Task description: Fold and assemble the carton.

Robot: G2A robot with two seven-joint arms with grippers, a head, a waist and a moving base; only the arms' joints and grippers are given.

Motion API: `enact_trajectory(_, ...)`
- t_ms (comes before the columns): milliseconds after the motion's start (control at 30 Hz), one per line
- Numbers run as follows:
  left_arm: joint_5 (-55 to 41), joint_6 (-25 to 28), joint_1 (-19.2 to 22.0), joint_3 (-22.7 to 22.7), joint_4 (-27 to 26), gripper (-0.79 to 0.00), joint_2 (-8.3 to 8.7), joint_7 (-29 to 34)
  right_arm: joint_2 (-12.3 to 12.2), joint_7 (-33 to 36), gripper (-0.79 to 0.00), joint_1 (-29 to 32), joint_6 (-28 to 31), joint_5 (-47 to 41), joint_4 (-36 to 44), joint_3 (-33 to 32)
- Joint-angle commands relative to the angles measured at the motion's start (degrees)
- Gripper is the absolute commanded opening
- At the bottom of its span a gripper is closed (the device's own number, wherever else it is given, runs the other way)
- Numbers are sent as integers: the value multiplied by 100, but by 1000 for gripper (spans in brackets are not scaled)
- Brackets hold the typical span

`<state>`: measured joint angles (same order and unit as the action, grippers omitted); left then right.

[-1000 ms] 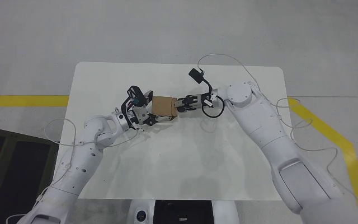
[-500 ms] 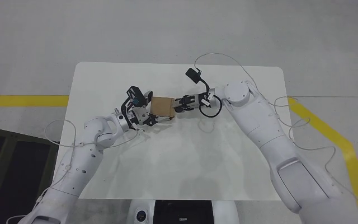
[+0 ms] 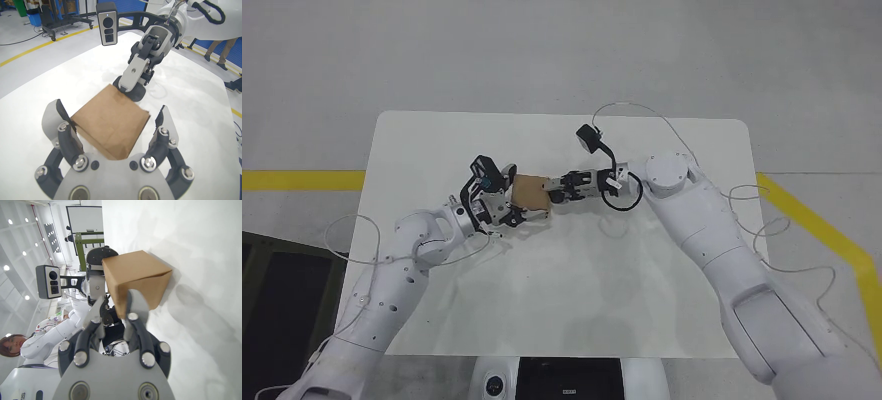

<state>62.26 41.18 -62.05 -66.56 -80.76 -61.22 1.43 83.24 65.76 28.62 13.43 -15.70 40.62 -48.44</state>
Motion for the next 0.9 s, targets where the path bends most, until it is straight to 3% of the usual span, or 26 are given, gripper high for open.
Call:
enact_trajectory(0, -1, -1, -9, 5, -14, 0, -3, 13, 12, -17, -496, 1, 11, -32, -35, 4)
enact_trajectory(367, -248, 57, -71, -135, -18, 0, 6, 19, -173, 18, -348, 130, 31, 5, 165, -377)
enact_trajectory(467, -615, 254, -125, -258, -58, 0, 28, 142, -284, 67, -212, 309, 41, -33, 445, -599)
enact_trajectory(567, -972, 292, -188, -457, -159, 0, 61, 277, -405, 168, -15, 566, 277, -122, 836, -868)
enact_trajectory(867, -1347, -72, -266, -1137, -481, 0, 164, 597, -744, -9, 0, 1442, 1204, -327, 1915, -1816)
